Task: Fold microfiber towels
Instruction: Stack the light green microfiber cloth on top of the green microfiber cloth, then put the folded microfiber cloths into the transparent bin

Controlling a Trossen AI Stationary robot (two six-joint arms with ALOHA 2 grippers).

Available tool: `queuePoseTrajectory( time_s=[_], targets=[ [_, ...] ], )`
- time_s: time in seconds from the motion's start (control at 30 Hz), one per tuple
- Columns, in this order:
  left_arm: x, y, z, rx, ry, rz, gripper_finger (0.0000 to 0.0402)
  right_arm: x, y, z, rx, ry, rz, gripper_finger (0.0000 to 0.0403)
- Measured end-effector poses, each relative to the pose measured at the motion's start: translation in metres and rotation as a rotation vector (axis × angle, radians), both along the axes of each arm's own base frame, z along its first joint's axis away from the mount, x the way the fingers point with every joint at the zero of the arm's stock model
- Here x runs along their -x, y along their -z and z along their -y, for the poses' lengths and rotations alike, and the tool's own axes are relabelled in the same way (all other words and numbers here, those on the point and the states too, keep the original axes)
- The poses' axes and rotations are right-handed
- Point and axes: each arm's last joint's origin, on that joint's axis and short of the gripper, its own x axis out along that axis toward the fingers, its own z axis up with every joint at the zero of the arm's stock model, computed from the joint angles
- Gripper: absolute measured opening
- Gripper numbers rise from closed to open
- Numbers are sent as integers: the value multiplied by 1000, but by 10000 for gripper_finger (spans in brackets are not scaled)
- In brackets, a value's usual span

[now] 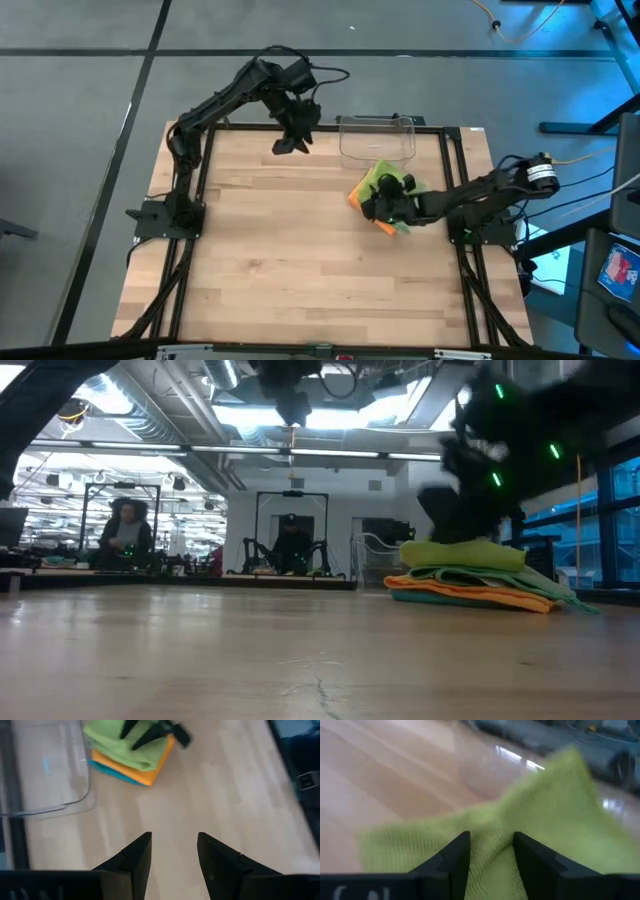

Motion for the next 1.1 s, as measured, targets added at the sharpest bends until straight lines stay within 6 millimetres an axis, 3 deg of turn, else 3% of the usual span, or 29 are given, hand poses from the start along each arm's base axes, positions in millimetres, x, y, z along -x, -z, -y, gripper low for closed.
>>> queuePoseTrajectory(
  time_s=[0.2, 0.3, 0.4, 0.5, 0.6, 0.7, 0.93, 1.1],
  targets=[
    [-7, 8, 1, 30, -3, 8, 150, 37, 62, 5, -32, 66, 135, 155],
    [-14, 13, 9, 42, 12, -1, 150, 46, 74, 6, 1, 47, 156, 155],
    [-18, 18, 14, 44, 26, -10, 150, 42, 76, 6, 41, -11, 138, 155],
    [-23, 22, 17, 26, 34, -15, 150, 28, 63, 4, 105, -117, 139, 155],
    [-23, 23, 20, -32, 27, -50, 149, 12, 31, 2, 193, -193, 199, 155],
    [-20, 25, 19, -92, 19, -107, 149, 13, 7, 1, 232, -203, 222, 155],
    [-12, 37, 12, 10, -13, -177, 149, 47, -39, -16, 212, -224, 271, 155],
    [-28, 69, 14, 74, 12, -141, 149, 86, -37, -23, -23, -231, 260, 155]
  ],
)
